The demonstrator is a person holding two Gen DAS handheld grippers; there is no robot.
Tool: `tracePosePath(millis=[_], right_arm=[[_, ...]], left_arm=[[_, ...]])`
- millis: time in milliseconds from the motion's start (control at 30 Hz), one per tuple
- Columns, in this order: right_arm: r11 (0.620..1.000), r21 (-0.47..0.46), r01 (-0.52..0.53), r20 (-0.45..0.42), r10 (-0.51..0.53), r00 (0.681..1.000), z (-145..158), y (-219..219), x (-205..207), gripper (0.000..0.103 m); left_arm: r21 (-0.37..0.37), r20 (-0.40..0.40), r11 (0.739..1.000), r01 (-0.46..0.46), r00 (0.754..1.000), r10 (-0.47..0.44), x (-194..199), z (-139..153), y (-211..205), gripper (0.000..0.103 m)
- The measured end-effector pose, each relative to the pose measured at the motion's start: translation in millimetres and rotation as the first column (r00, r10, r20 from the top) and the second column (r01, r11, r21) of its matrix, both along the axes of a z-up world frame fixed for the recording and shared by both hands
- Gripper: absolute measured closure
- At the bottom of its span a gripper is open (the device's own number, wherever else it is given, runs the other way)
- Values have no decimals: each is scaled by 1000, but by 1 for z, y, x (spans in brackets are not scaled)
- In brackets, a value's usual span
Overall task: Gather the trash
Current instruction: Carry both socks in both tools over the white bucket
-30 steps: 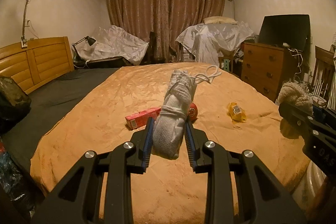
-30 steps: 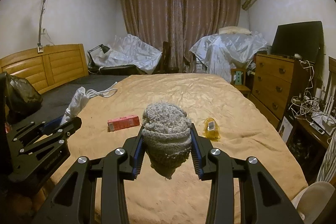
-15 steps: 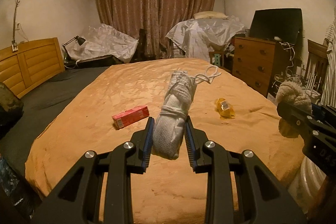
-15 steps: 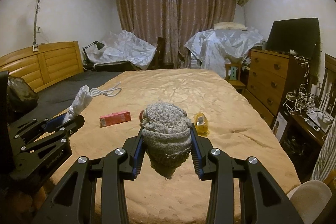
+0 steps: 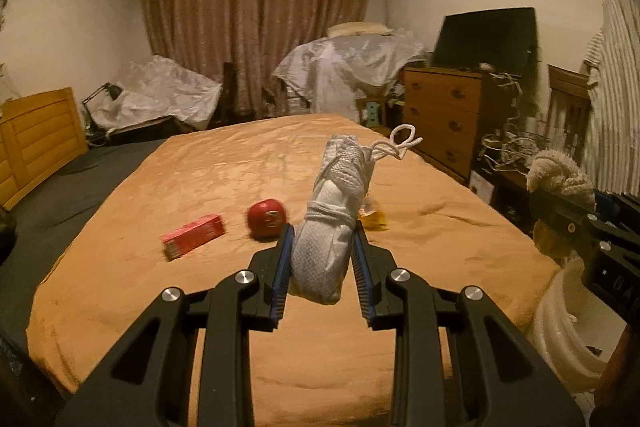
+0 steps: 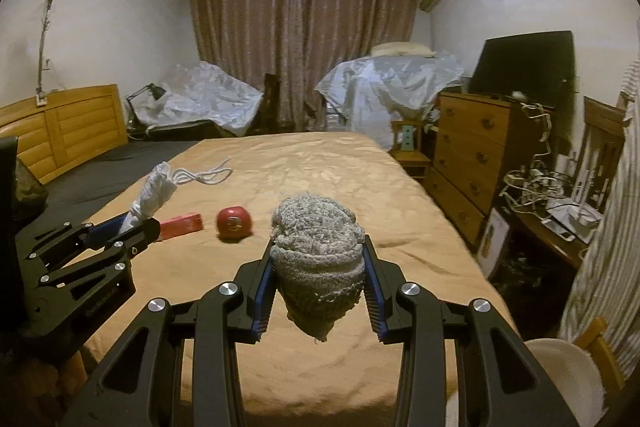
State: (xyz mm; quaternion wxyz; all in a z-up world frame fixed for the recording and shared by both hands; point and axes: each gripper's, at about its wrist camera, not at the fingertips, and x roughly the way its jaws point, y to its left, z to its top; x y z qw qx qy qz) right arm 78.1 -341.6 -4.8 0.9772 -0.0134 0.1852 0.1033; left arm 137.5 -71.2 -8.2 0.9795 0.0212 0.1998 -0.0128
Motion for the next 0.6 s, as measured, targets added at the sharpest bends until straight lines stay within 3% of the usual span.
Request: tracePosePath(millis=[333,600], right_arm=[[993,-2,121,-22,-121,992,8,-93,-17,63],[970,-2,244,-71,-243,967,4,-190,-42,63]], left_arm=[[-4,-21,987,160,987,-160,6,4,-72,75],[-8,-58,955,296,954,-296,6,-2,-139,75]])
